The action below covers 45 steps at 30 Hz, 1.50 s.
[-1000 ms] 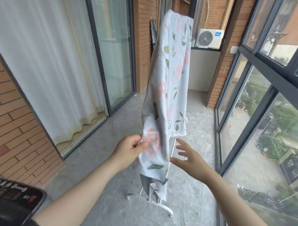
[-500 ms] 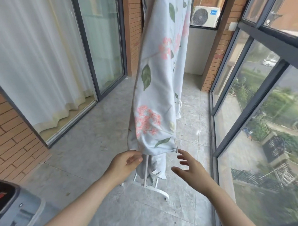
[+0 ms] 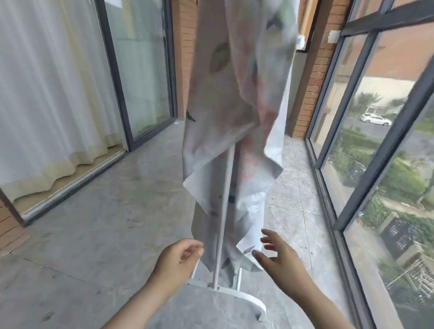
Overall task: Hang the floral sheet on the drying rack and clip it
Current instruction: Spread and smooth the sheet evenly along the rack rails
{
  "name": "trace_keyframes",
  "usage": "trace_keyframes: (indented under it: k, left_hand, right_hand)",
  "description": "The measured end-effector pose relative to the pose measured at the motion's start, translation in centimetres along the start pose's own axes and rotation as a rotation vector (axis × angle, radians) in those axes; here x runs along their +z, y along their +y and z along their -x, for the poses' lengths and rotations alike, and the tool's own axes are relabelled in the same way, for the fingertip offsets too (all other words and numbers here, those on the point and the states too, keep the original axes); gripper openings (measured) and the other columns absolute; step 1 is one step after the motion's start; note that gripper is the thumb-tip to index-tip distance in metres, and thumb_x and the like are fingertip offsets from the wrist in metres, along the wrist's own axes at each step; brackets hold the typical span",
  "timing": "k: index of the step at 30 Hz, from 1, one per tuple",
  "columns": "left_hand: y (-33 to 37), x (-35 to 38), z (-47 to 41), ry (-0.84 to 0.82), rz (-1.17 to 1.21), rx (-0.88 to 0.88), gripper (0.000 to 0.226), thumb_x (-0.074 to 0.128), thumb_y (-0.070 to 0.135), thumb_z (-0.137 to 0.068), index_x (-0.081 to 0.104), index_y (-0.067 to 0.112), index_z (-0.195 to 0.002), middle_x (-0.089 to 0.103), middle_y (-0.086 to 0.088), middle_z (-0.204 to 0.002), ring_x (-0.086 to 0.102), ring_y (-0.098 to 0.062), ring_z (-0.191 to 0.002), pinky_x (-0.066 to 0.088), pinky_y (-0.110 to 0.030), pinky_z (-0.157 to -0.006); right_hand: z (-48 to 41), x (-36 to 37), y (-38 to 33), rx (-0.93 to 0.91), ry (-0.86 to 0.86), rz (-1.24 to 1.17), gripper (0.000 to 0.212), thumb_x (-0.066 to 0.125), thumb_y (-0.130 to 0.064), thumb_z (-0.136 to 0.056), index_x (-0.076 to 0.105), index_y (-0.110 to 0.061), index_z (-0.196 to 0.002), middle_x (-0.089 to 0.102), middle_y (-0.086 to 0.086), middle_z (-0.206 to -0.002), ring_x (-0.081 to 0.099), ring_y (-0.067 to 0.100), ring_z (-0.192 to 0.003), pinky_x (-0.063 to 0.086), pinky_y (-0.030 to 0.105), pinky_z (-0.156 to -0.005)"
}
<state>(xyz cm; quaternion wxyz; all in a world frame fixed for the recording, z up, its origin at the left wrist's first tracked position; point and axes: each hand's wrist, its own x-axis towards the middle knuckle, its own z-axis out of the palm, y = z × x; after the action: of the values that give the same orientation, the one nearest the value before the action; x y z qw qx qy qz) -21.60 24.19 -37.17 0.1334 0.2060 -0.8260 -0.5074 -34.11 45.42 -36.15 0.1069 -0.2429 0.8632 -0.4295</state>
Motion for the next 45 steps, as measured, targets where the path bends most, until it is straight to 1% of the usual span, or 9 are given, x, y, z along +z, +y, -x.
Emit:
trace_keyframes:
  k: [5,12,18,21,24,32,39,41,45]
  left_hand:
    - [-10.7,5.2,-4.5,0.089,0.034,0.091,0.019,0.062,0.038,-0.079,0.069,0.029,-0.093,0.072,0.008,-0.094,0.066,-0.01,-0.092,0.051,-0.03,-0.088]
    - [-13.2,8.6,-7.9,0.235,0.342,0.007,0.007,0.061,0.013,-0.09,0.067,0.017,-0.088,0.072,-0.008,-0.093,0.068,-0.022,-0.09,0.054,-0.038,-0.087]
    - [-16.0,12.6,-8.1,0.38,0.409,0.011,0.016,0.065,0.02,-0.087,0.063,0.012,-0.101,0.067,-0.001,-0.102,0.063,-0.008,-0.093,0.049,-0.021,-0.086]
    - [-15.8,11.4,-9.1,0.353,0.482,0.066,0.008,0.06,0.021,-0.091,0.064,0.018,-0.096,0.067,0.002,-0.101,0.063,-0.015,-0.102,0.049,-0.036,-0.096]
    - [-15.4,10.9,-10.0,0.249,0.476,0.14,0.015,0.052,0.021,-0.095,0.066,0.026,-0.094,0.065,0.01,-0.105,0.06,-0.012,-0.108,0.046,-0.033,-0.097]
    - [-15.6,14.0,-12.1,0.069,0.691,0.065,0.023,0.043,0.03,-0.099,0.065,0.034,-0.095,0.064,0.001,-0.111,0.058,-0.018,-0.11,0.045,-0.036,-0.09]
    - [-15.4,14.4,-13.2,0.085,0.685,0.105,0.028,0.045,0.028,-0.098,0.07,0.028,-0.087,0.067,0.003,-0.094,0.06,-0.014,-0.094,0.045,-0.034,-0.089]
    - [-15.3,14.0,-13.2,0.186,0.689,0.154,0.026,0.048,0.024,-0.097,0.071,0.03,-0.089,0.07,0.01,-0.095,0.063,-0.005,-0.096,0.047,-0.027,-0.091]
    - [-15.7,10.7,-13.6,0.777,0.705,0.291,0.009,0.071,0.023,-0.079,0.069,0.024,-0.087,0.069,0.007,-0.081,0.065,-0.004,-0.074,0.051,-0.022,-0.075]
  right_hand:
    - [-4.0,7.4,8.2,-0.165,0.22,-0.019,0.051,0.069,-0.033,-0.083,0.048,-0.027,-0.13,0.054,-0.012,-0.117,0.051,-0.002,-0.106,0.044,0.016,-0.081]
    - [-5.4,9.7,11.7,-0.256,0.38,0.123,0.078,0.072,-0.035,-0.081,0.029,-0.019,-0.144,0.035,-0.008,-0.139,0.034,0.005,-0.129,0.028,0.017,-0.096]
    - [-6.5,11.4,14.7,-0.163,0.336,0.037,0.083,0.07,-0.034,-0.083,0.021,-0.018,-0.148,0.047,0.0,-0.138,0.045,0.016,-0.126,0.041,0.032,-0.1]
    - [-6.8,12.0,14.8,-0.218,0.449,-0.006,0.055,0.064,-0.028,-0.088,0.042,-0.018,-0.138,0.061,-0.005,-0.113,0.058,0.006,-0.099,0.046,0.023,-0.083]
    - [-6.4,12.6,15.0,-0.297,0.539,0.048,0.026,0.059,-0.02,-0.09,0.062,-0.021,-0.116,0.063,-0.01,-0.104,0.058,0.004,-0.097,0.05,0.033,-0.086]
    - [-5.6,12.5,15.9,-0.171,0.393,0.125,0.083,0.068,-0.038,-0.083,0.019,-0.023,-0.149,0.028,-0.004,-0.152,0.029,0.013,-0.138,0.031,0.024,-0.102]
    - [-7.7,13.0,15.0,-0.172,0.385,0.102,0.066,0.06,-0.029,-0.09,0.026,-0.021,-0.146,0.053,-0.004,-0.131,0.049,0.016,-0.121,0.038,0.026,-0.087]
    - [-8.0,13.4,15.3,-0.203,0.469,0.134,0.043,0.054,-0.025,-0.093,0.045,-0.019,-0.135,0.061,-0.006,-0.117,0.055,0.014,-0.111,0.04,0.026,-0.081]
    - [-7.6,13.8,15.8,-0.27,0.582,0.145,0.017,0.049,-0.022,-0.096,0.063,-0.021,-0.088,0.067,-0.005,-0.082,0.062,0.015,-0.084,0.05,0.033,-0.071]
